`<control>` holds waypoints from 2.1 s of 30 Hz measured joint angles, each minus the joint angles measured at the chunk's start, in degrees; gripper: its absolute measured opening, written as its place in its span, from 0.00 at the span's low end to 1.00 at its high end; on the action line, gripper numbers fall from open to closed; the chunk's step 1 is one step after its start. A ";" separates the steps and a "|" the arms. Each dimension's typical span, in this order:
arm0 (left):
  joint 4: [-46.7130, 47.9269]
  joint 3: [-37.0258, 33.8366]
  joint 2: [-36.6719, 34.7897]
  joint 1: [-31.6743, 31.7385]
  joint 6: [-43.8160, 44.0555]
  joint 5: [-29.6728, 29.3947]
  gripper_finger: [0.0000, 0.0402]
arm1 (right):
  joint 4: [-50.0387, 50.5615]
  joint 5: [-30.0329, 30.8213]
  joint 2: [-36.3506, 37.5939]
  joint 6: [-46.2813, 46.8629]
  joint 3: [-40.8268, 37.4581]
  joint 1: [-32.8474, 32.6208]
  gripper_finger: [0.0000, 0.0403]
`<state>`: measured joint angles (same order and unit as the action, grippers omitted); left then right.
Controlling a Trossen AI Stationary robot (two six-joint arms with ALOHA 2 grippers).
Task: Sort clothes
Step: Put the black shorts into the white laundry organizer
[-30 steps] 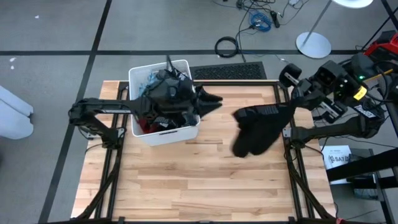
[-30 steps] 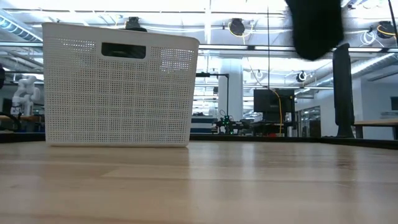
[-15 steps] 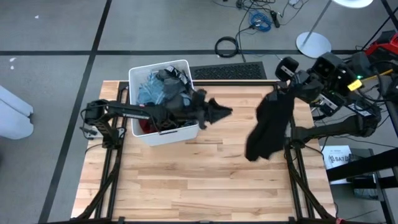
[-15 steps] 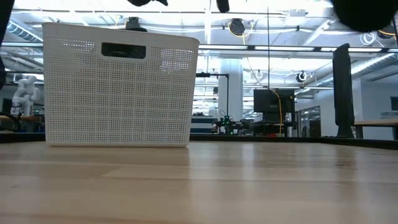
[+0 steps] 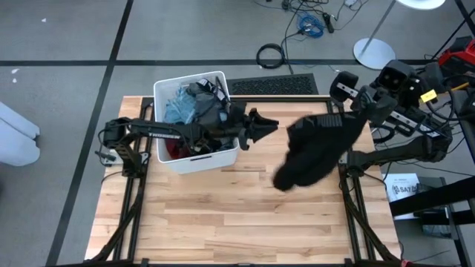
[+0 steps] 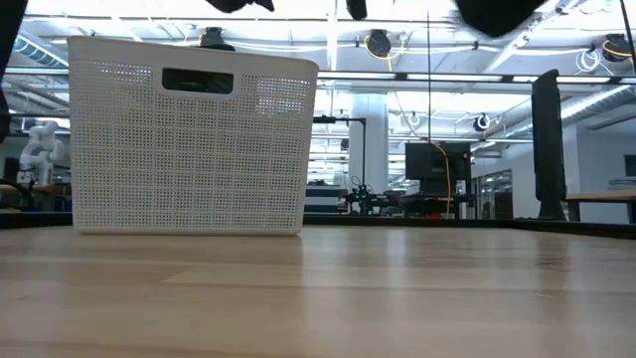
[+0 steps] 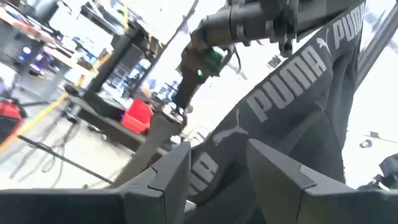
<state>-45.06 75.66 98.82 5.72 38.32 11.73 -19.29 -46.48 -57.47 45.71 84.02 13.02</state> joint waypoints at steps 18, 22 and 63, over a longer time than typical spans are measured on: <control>-8.12 4.59 9.17 -0.60 7.77 7.36 0.41 | 0.12 -0.10 -1.85 3.12 0.01 0.00 0.01; -8.29 5.09 10.32 -0.44 7.90 9.02 0.41 | -2.87 -0.04 -3.63 5.60 0.01 0.00 0.01; -24.82 9.19 20.07 1.52 16.38 10.25 0.41 | -14.49 -1.65 -6.91 13.84 0.01 0.01 0.01</control>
<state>-69.88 84.84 118.89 7.24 54.69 21.98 -33.77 -48.13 -64.38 59.54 84.03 13.02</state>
